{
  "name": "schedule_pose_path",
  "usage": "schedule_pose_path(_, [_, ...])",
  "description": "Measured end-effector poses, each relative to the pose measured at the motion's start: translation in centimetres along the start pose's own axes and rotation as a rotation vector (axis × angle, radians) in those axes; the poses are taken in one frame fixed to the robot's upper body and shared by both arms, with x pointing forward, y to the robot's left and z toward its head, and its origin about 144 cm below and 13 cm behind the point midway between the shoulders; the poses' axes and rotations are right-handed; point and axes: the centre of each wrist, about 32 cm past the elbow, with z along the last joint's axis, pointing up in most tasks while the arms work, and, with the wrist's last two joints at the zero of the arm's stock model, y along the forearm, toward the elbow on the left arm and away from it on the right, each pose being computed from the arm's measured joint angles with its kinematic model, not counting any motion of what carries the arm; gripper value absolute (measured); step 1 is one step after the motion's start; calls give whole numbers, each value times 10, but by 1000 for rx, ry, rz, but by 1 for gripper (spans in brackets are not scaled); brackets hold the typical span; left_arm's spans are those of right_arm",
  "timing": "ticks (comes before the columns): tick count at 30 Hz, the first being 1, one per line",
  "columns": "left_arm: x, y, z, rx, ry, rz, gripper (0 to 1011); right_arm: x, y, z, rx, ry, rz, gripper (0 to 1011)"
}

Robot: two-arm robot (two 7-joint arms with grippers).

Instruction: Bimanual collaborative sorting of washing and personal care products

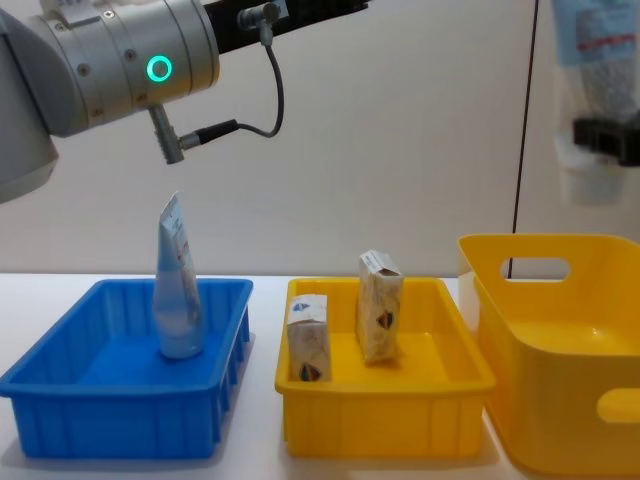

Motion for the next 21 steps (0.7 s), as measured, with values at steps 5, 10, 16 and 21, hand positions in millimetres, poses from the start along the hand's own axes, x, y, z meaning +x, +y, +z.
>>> schedule_pose_path(5, [0, 0, 0, 0, 0, 0, 1001, 5, -1, -10, -33, 26, -34, 166])
schedule_pose_path(10, [0, 0, 0, 0, 0, 0, 1001, 11, 0, -23, -73, 59, -65, 166])
schedule_pose_path(16, [0, 0, 0, 0, 0, 0, 1001, 18, 4, -36, -108, 94, -91, 166])
schedule_pose_path(21, [0, 0, 0, 0, 0, 0, 1001, 22, 7, -44, -126, 116, -101, 232])
